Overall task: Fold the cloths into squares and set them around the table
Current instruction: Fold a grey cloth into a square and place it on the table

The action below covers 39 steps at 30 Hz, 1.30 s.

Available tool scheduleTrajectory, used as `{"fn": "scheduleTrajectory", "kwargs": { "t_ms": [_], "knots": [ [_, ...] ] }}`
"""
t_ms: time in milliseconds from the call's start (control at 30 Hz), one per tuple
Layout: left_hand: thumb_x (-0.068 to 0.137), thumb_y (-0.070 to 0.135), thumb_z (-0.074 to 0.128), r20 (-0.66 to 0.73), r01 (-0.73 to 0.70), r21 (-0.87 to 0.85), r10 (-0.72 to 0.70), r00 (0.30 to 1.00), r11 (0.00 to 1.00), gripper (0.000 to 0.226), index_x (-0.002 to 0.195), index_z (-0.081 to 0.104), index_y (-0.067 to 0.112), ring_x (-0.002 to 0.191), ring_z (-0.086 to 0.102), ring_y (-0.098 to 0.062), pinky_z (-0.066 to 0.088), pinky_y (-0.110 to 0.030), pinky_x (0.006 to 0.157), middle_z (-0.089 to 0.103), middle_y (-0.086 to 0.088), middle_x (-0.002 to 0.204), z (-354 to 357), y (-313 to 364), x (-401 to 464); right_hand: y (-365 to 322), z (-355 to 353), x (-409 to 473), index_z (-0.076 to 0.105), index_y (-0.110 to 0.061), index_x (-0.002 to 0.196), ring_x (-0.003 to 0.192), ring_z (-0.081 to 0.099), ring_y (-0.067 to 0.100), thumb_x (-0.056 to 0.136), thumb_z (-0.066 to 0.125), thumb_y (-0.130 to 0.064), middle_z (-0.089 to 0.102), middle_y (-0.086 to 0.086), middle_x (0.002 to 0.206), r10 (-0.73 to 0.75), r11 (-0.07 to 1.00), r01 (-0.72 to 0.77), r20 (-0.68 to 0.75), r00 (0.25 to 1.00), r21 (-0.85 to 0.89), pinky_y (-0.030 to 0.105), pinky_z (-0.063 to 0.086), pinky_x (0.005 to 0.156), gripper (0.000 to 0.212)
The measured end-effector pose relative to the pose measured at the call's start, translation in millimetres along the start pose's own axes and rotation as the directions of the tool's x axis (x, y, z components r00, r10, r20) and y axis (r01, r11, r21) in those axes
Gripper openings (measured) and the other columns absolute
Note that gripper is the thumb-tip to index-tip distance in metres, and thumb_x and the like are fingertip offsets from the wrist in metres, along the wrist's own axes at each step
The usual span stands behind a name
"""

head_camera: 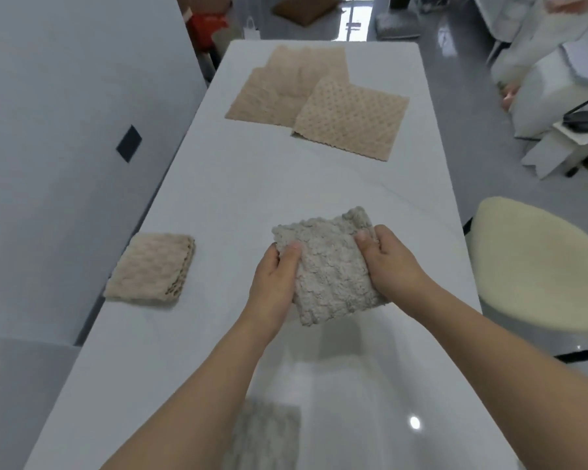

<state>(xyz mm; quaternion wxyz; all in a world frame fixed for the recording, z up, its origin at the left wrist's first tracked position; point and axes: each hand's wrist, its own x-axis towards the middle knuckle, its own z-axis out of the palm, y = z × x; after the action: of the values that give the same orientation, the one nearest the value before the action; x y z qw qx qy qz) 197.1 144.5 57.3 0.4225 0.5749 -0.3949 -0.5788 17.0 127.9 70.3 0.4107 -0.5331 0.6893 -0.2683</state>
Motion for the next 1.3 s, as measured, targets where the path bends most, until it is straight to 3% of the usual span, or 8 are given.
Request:
{"fn": "scheduleTrajectory", "kwargs": {
  "t_ms": [267, 433, 633, 800, 900, 967, 1167, 1300],
  "knots": [
    [0.097, 0.020, 0.056, -0.246, 0.087, 0.049, -0.073, 0.967, 0.995, 0.007, 0.100, 0.052, 0.015, 0.059, 0.059, -0.013, 0.044, -0.027, 0.047, 0.063, -0.004, 0.082, 50, -11, -2, 24, -49, 38, 0.045, -0.008, 0.096, 0.076, 0.052, 0.022, 0.100, 0.033, -0.051, 0.054, 0.005, 0.084, -0.102, 0.989, 0.123, 0.223, 0.969, -0.082, 0.036, 0.046, 0.072, 0.046],
    [0.095, 0.018, 0.056, -0.324, 0.218, -0.022, -0.214, 0.922, 0.976, 0.004, 0.098, 0.054, 0.016, 0.067, 0.059, -0.021, 0.042, -0.029, 0.050, 0.063, -0.008, 0.092, 82, -27, -5, 31, -70, 65, 0.046, -0.013, 0.094, 0.085, 0.059, 0.028, 0.099, 0.033, -0.053, 0.060, 0.009, 0.090, -0.120, 0.944, 0.224, 0.379, 0.918, -0.243, 0.042, 0.049, 0.079, 0.043],
    [0.091, 0.021, 0.058, -0.360, 0.310, -0.021, -0.296, 0.885, 0.951, 0.022, 0.108, 0.055, 0.006, 0.067, 0.056, -0.022, 0.044, -0.033, 0.058, 0.060, -0.008, 0.087, 115, -38, 6, 65, -82, 110, 0.045, -0.016, 0.086, 0.074, 0.053, 0.017, 0.099, 0.031, -0.053, 0.056, 0.001, 0.084, -0.175, 0.852, 0.374, 0.475, 0.863, -0.366, 0.032, 0.040, 0.063, 0.041],
    [0.084, 0.026, 0.059, -0.509, 0.411, -0.124, -0.414, 0.754, 0.903, 0.027, 0.105, 0.055, 0.009, 0.069, 0.058, -0.021, 0.046, -0.032, 0.063, 0.062, -0.010, 0.087, 171, -55, 12, 100, -97, 146, 0.045, -0.020, 0.081, 0.073, 0.052, 0.014, 0.100, 0.030, -0.052, 0.055, -0.001, 0.081, -0.176, 0.834, 0.452, 0.624, 0.762, -0.317, 0.029, 0.037, 0.061, 0.040],
    [0.069, 0.031, 0.057, -0.580, 0.442, -0.226, -0.485, 0.654, 0.868, 0.029, 0.096, 0.058, 0.019, 0.087, 0.069, -0.026, 0.057, -0.050, 0.085, 0.069, -0.008, 0.098, 204, -72, 15, 123, -101, 160, 0.041, -0.021, 0.078, 0.071, 0.051, 0.014, 0.101, 0.027, -0.050, 0.055, -0.001, 0.079, -0.206, 0.776, 0.544, 0.686, 0.698, -0.320, 0.030, 0.035, 0.059, 0.039],
    [0.066, 0.030, 0.056, -0.604, 0.437, -0.292, -0.519, 0.605, 0.851, 0.029, 0.094, 0.057, 0.021, 0.091, 0.069, -0.027, 0.055, -0.055, 0.088, 0.069, -0.006, 0.099, 221, -81, 13, 134, -104, 166, 0.040, -0.020, 0.078, 0.070, 0.052, 0.015, 0.101, 0.026, -0.050, 0.055, 0.000, 0.078, -0.212, 0.722, 0.605, 0.726, 0.655, -0.336, 0.031, 0.035, 0.058, 0.040],
    [0.088, 0.030, 0.051, -0.728, 0.459, -0.165, -0.422, 0.540, 0.873, 0.011, 0.090, 0.053, 0.019, 0.079, 0.064, -0.020, 0.049, -0.036, 0.071, 0.065, 0.000, 0.088, 253, -87, 5, 145, -110, 174, 0.034, -0.023, 0.076, 0.062, 0.049, 0.013, 0.102, 0.024, -0.047, 0.052, -0.002, 0.070, -0.278, 0.517, 0.775, 0.785, 0.554, -0.364, 0.032, 0.031, 0.054, 0.037],
    [0.092, 0.031, 0.045, -0.772, 0.539, -0.070, -0.387, 0.503, 0.840, 0.014, 0.093, 0.052, 0.018, 0.075, 0.063, -0.020, 0.046, -0.034, 0.064, 0.064, -0.001, 0.085, 265, -91, -1, 152, -112, 169, 0.036, -0.020, 0.083, 0.059, 0.050, 0.016, 0.103, 0.023, -0.044, 0.052, -0.002, 0.067, -0.310, 0.450, 0.823, 0.803, 0.508, -0.347, 0.034, 0.033, 0.054, 0.034]
  ]
}}
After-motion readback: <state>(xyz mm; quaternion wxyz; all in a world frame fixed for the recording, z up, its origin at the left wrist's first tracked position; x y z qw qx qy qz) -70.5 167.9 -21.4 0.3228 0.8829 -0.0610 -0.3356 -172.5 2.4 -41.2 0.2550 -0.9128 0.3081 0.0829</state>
